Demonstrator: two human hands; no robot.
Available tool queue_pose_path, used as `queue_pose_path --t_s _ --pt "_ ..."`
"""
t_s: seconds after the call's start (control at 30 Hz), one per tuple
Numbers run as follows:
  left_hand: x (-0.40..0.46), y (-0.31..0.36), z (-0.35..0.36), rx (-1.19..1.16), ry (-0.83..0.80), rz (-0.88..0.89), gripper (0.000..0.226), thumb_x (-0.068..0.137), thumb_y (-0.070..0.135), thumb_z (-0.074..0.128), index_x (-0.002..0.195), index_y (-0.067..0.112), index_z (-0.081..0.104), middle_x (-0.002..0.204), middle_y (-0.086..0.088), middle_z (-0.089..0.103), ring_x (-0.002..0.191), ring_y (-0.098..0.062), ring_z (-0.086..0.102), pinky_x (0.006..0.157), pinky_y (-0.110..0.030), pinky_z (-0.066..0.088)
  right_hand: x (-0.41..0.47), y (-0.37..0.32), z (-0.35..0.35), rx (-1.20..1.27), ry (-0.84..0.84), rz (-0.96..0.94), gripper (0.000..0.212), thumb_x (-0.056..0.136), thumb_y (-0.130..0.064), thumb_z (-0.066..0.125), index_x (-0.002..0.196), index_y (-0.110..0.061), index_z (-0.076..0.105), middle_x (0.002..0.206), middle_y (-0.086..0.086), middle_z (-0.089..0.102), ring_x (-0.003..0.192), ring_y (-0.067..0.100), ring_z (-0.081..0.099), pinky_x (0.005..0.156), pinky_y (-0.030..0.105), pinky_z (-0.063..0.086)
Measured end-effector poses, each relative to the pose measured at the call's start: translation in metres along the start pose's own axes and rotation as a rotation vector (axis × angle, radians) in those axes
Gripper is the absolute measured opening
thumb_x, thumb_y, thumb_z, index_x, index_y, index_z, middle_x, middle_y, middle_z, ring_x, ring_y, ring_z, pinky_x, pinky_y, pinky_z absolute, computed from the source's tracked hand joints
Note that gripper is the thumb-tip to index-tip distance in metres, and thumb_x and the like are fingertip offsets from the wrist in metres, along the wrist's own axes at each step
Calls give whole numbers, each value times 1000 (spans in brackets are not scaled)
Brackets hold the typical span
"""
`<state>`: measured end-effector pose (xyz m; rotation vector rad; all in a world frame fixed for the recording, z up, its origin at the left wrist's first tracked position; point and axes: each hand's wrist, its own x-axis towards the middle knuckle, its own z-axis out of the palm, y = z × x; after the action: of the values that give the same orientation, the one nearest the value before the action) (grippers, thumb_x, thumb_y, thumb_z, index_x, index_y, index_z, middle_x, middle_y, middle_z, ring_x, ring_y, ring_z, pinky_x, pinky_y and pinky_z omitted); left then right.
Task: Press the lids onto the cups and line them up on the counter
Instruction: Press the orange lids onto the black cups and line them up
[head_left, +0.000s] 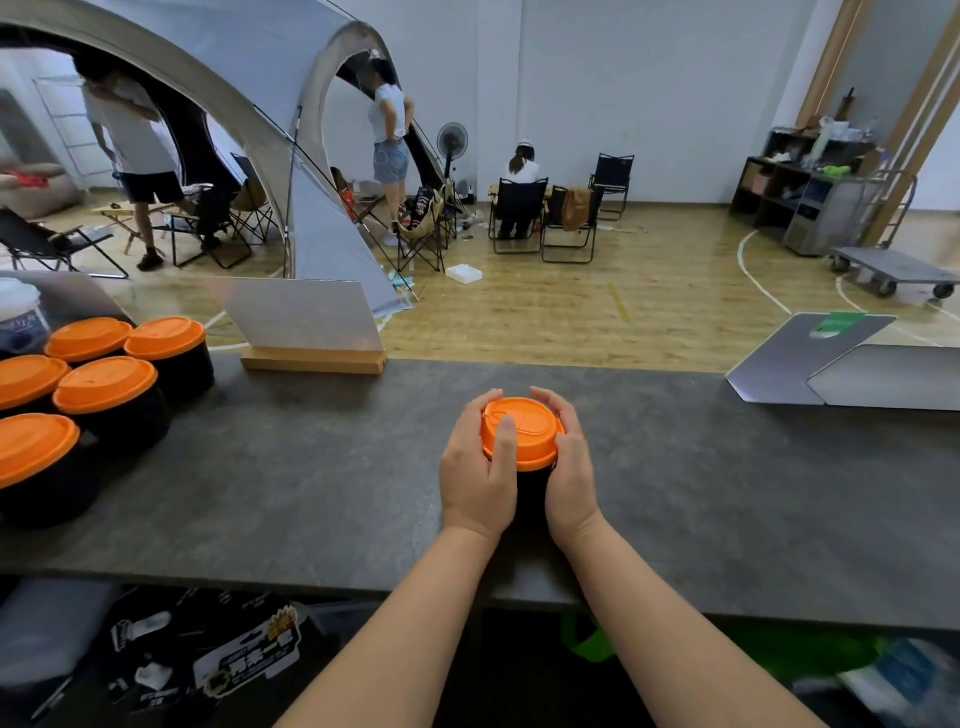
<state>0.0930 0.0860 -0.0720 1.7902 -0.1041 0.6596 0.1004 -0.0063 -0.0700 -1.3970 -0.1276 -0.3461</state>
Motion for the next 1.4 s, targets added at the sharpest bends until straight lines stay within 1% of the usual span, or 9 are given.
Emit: queue_pose_path --t_s 0.13,0.27,0.47,0.67,1.0,1.13,1.2,1.3,1.4 --pt "0 5 0 50 71 13 45 91 55 31 122 28 50 116 10 53 103 -7 53 85 -24 47 0 0 1 -6 11 -22 39 84 -24 35 115 -16 59 111 8 64 96 14 63 80 28 53" --pt "0 4 0 65 133 19 31 93 53 35 113 33 49 108 13 52 99 1 53 84 -32 53 -1 -3 3 -13 79 -63 29 91 -24 34 107 -12 56 100 2 62 82 -4 61 71 14 49" --pt "-2 4 1 20 4 61 54 93 54 37 135 24 54 128 12 56 118 -7 55 100 -29 47 0 0 0 -50 81 -63 22 90 -28 32 102 -26 50 98 -3 59 84 5 58 72 18 47" --pt "2 1 2 -73 102 -79 57 93 46 23 129 21 59 123 3 64 113 -11 59 95 -39 52 0 3 4 -157 -26 -130 39 87 -44 29 113 -30 55 104 -16 65 96 -1 61 80 14 47" --pt "7 0 2 -88 144 -146 40 96 35 24 119 26 56 109 8 64 100 -4 61 83 -22 50 -3 2 6 -314 -49 -123 31 92 -43 27 117 -37 44 104 -21 59 96 -9 58 80 12 46" --pt "7 3 -5 -68 250 -180 23 103 29 39 103 34 61 95 21 64 95 -3 63 75 -11 46 -5 -2 6 -244 91 -124 27 94 -29 31 105 -30 56 93 -17 65 87 -7 61 75 12 45" --pt "6 5 -6 -66 232 -171 28 104 33 41 98 36 67 91 24 67 92 2 64 77 -11 48 -3 -2 4 -219 139 -108 25 94 -30 32 99 -32 57 90 -14 66 84 -5 61 75 15 45" --pt "3 9 -3 -93 141 -135 42 99 40 30 112 28 68 100 24 66 95 12 60 78 -4 42 -1 1 4 -266 76 -100 24 93 -33 31 103 -40 52 101 -11 62 95 4 59 83 24 48" --pt "3 6 -1 -114 91 -115 47 95 34 25 121 21 62 110 10 66 100 2 60 78 -4 42 -1 3 6 -288 -5 -82 32 93 -33 29 116 -39 50 112 -14 60 104 5 59 89 28 50"
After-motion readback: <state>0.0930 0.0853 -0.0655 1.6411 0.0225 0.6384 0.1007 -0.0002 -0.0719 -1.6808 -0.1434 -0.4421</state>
